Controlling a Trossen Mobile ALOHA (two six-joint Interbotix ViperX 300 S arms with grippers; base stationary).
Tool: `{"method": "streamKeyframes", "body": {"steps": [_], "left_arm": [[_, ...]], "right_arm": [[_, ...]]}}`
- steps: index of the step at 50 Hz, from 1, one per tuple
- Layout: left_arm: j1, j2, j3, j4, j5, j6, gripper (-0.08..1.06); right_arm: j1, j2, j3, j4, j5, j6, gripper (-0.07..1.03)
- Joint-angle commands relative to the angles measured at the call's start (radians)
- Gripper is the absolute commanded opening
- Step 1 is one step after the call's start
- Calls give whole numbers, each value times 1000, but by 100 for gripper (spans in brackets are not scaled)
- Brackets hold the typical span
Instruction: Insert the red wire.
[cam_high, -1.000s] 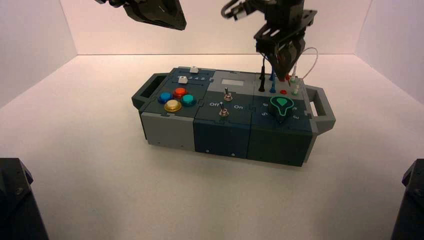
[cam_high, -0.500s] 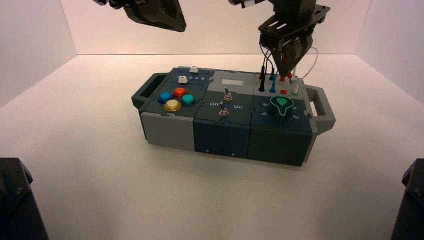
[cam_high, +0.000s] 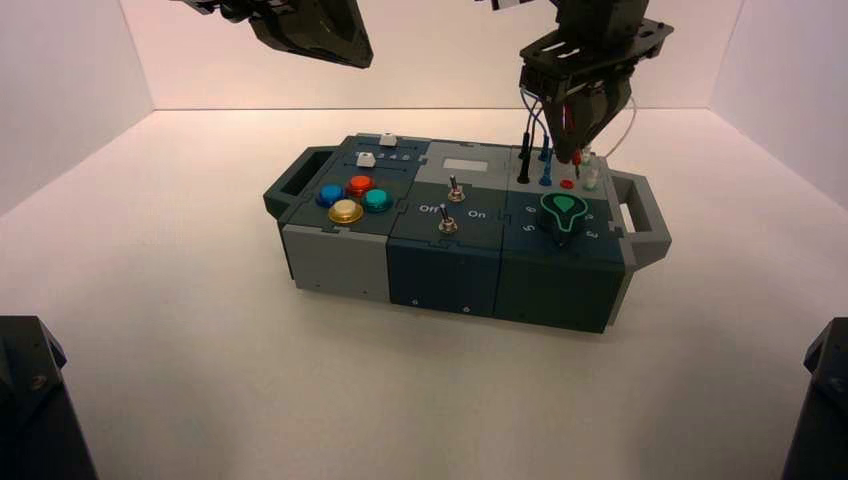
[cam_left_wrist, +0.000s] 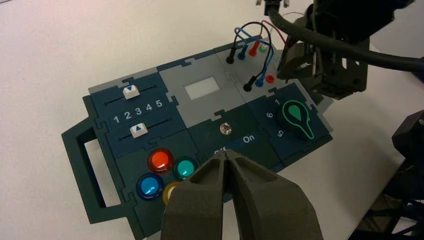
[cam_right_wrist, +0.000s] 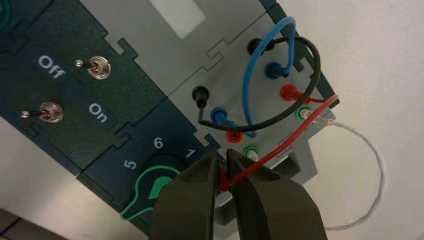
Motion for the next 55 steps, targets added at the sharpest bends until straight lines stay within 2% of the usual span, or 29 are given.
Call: {"method": "streamKeyframes", "body": {"steps": [1, 17, 38, 55], "left_arm": [[3, -5, -23, 3, -5, 3, -3], [2, -3, -23, 5, 2, 3, -3], [2, -3, -18, 5, 8, 3, -3], [2, -5, -18, 6, 9, 6, -3]], "right_arm": [[2, -34, -9, 6, -18, 8, -2], [2, -37, 6, 8, -54, 14, -2], [-5, -43, 51, -5, -138, 15, -2], [-8, -44, 52, -25, -153, 18, -2]]}}
